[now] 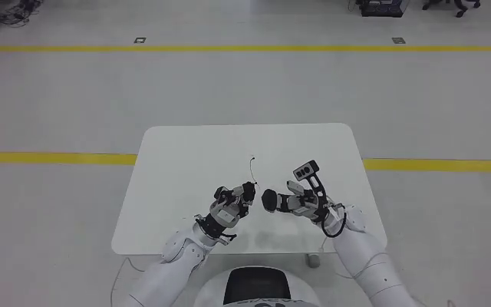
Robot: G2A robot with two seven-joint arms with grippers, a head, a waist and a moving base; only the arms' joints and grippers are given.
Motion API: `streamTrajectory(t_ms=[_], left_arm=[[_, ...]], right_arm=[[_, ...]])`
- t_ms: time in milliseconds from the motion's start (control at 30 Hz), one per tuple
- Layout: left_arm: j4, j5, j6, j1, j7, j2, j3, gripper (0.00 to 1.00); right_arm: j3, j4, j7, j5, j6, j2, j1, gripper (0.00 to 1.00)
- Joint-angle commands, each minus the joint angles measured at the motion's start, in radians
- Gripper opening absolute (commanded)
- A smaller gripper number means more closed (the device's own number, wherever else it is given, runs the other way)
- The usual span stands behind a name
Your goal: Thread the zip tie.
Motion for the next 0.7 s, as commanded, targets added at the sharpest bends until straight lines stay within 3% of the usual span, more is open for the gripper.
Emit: streamTrajectory(t_ms=[0, 667], left_arm=[[0.000, 0.000, 0.000, 0.000, 0.000, 0.000, 0.000, 0.00], [0.000, 0.000, 0.000, 0.000, 0.000, 0.000, 0.000, 0.00]], right_arm=[[-0.004, 0.001, 0.000, 0.004, 0.000, -0.002, 0.003, 0.39], [-0.091, 0.090, 0.000, 0.084, 0.000, -0.016, 0.075, 0.35]])
